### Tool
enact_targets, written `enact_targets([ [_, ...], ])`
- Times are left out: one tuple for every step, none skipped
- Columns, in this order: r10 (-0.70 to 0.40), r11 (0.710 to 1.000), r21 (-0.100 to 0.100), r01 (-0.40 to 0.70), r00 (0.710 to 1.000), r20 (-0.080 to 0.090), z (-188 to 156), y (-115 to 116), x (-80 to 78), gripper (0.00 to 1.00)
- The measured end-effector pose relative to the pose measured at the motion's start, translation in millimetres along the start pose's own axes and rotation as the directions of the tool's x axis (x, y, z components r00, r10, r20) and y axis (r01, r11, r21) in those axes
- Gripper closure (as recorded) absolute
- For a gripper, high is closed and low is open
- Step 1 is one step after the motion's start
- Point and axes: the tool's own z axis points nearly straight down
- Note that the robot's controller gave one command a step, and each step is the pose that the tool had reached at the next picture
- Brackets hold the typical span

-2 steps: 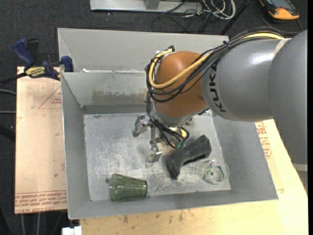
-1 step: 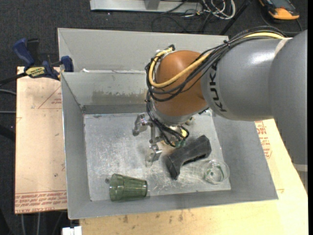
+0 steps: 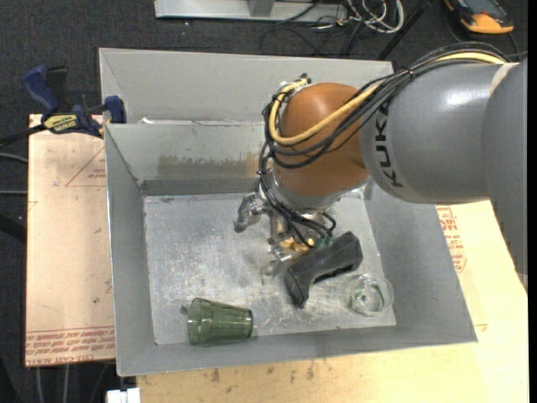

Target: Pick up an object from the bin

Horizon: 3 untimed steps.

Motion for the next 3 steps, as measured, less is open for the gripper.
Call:
enact_targets([
  [-0.115, 0.993, 0.006, 0.115, 0.993, 0.007, 19, -44, -9.1, 0.0],
  [-0.19, 0.982, -0.002, 0.19, 0.982, -0.006, -10, -77, 1.2, 0.0],
  [-0.367, 0.93, 0.03, 0.367, 0.93, 0.03, 64, -163, 12.1, 1.0],
])
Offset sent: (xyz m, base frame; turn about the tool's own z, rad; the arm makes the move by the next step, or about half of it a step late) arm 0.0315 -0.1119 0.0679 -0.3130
